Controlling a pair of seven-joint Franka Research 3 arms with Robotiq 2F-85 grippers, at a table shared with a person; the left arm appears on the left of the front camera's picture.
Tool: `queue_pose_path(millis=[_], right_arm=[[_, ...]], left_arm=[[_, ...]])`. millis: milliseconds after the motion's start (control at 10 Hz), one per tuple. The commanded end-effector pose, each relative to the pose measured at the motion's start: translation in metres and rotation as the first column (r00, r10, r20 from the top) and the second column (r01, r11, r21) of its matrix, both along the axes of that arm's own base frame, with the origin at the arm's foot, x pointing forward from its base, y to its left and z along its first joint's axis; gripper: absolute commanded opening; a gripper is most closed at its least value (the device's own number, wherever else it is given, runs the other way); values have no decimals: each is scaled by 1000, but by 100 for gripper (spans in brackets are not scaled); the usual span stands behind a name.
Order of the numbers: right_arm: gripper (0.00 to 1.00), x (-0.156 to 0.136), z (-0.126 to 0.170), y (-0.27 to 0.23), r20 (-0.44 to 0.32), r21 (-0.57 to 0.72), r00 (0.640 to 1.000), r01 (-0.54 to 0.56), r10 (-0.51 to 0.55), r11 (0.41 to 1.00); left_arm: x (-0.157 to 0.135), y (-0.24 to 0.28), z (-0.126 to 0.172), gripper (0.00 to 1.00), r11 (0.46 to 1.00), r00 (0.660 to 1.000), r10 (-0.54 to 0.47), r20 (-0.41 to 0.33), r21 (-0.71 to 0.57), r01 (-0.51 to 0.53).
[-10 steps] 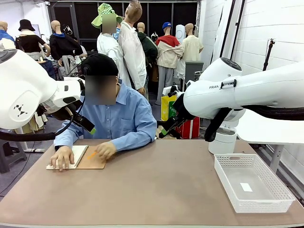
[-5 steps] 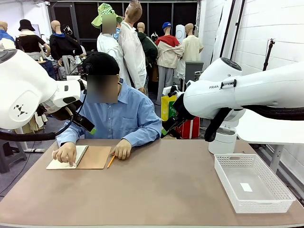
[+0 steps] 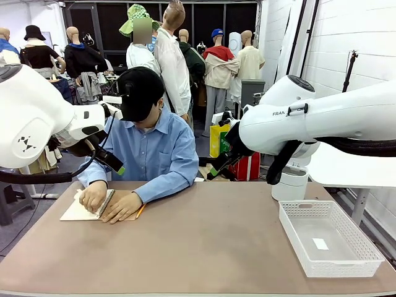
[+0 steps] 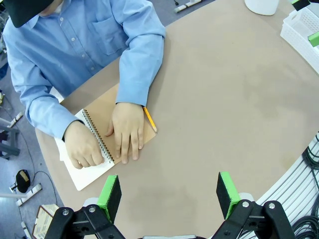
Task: Sort the paper based on its condition.
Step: If a person hands you a paper, place it in the Organizing basket , and if it's crumpled, put it in the Trash can.
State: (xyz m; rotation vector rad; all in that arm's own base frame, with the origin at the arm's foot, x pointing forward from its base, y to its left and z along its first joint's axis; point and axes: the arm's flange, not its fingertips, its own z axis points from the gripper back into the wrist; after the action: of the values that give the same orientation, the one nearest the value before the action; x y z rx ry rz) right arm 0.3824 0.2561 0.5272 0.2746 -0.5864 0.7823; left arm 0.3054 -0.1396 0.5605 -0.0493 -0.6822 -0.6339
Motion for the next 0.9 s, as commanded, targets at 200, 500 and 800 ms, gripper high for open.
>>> queue_pose_path(millis=[200, 500, 800], right_arm=[[100, 0, -1, -1, 2, -18, 1000, 3, -3, 1000], [100, 0, -1, -1, 2, -18, 1000, 3, -3, 1000], [100, 0, -1, -1, 2, -18, 1000, 3, -3, 1000]], left_arm=[[0, 0, 0, 100, 1000, 1000, 0, 0, -2, 0], [0, 0, 0, 100, 1000, 1000, 0, 0, -2, 0], [0, 0, 0, 100, 1000, 1000, 0, 0, -2, 0]])
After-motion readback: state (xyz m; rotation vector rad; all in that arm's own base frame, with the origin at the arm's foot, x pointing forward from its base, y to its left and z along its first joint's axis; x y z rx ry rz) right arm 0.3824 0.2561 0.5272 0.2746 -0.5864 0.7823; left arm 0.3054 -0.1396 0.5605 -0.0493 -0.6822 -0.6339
